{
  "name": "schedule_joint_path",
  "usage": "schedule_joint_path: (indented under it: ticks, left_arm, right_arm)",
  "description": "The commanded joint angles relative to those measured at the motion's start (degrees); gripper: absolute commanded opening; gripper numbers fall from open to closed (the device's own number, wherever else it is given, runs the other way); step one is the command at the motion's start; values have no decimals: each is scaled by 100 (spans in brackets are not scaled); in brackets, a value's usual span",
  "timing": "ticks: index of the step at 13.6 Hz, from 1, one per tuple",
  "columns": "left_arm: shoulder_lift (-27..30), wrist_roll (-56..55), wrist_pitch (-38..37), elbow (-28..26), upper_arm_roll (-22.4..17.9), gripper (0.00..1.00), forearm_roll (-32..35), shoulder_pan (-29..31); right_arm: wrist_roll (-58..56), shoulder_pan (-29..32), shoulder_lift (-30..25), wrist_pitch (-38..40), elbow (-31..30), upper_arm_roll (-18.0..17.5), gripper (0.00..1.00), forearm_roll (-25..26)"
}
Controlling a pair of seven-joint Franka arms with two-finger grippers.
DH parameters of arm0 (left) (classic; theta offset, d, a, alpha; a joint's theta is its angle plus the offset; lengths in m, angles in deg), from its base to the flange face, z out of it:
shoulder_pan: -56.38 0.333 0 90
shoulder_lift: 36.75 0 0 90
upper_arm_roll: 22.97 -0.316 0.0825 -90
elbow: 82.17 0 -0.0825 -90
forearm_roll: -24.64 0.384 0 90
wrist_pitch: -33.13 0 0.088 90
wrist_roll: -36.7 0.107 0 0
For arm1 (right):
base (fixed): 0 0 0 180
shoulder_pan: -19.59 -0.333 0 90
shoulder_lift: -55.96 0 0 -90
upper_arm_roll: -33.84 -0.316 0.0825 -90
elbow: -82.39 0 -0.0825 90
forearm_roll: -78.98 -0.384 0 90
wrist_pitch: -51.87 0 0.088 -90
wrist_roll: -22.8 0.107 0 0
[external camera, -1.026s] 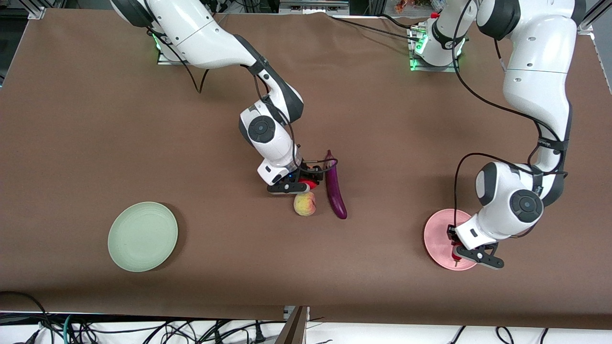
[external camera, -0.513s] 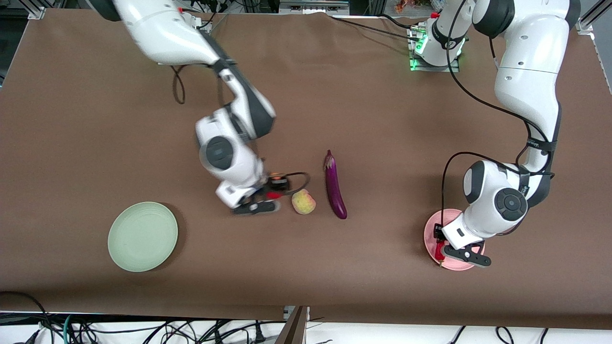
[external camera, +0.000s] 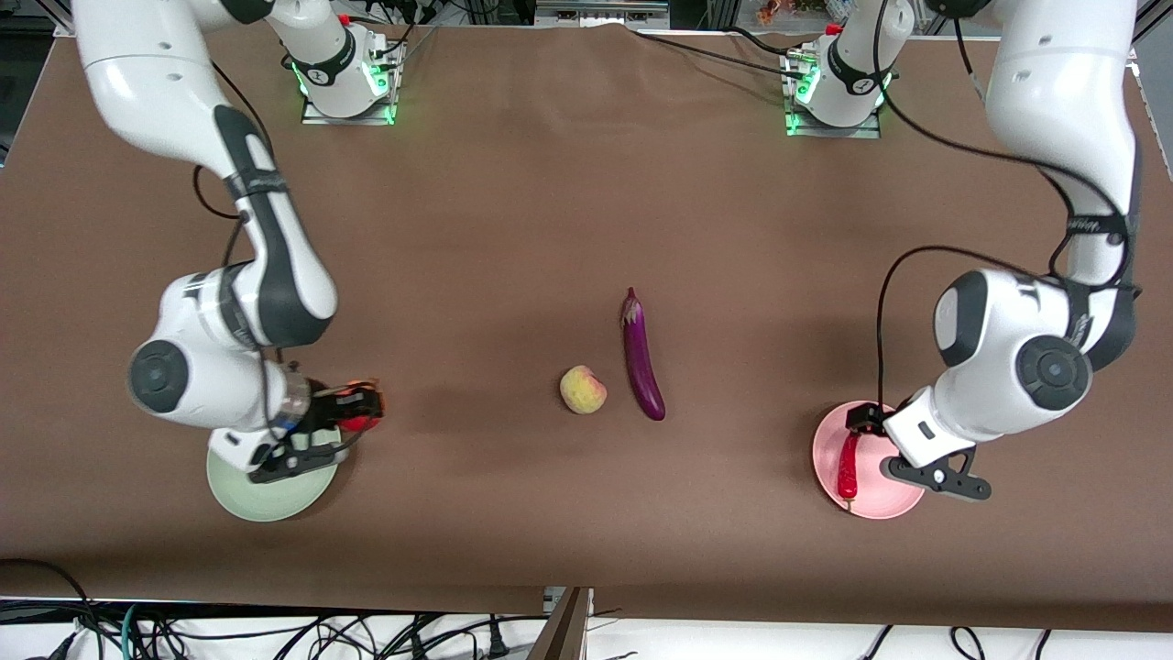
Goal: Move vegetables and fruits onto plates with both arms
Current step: 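Release the chili on the pink plate while the right gripper carries the apple, then reach the left gripper to the eggplant while the right gripper releases the apple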
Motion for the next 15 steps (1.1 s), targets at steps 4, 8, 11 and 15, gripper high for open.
schedule_joint_path:
  ticks: [4,8,11,15]
  left_arm:
    - [205,-1795,-299,-209,712,100,-9,-348]
    - [162,-3253,-185,-183,712,100,175,-1165]
    - [-127,-4580,436,-209,712,100,194,-1702]
    - [-751,-5015,1228,-253,668,100,403,-2072]
  right_arm:
    - [-632,554,253,-717,-128,23,25,784]
    - [-1239,933,420,-1210,-252,24,27,759]
    - [-1653,1073,543,-1535,-260,24,36,724]
    - [-1592,1039,447,-1457,-208,-72,100,671]
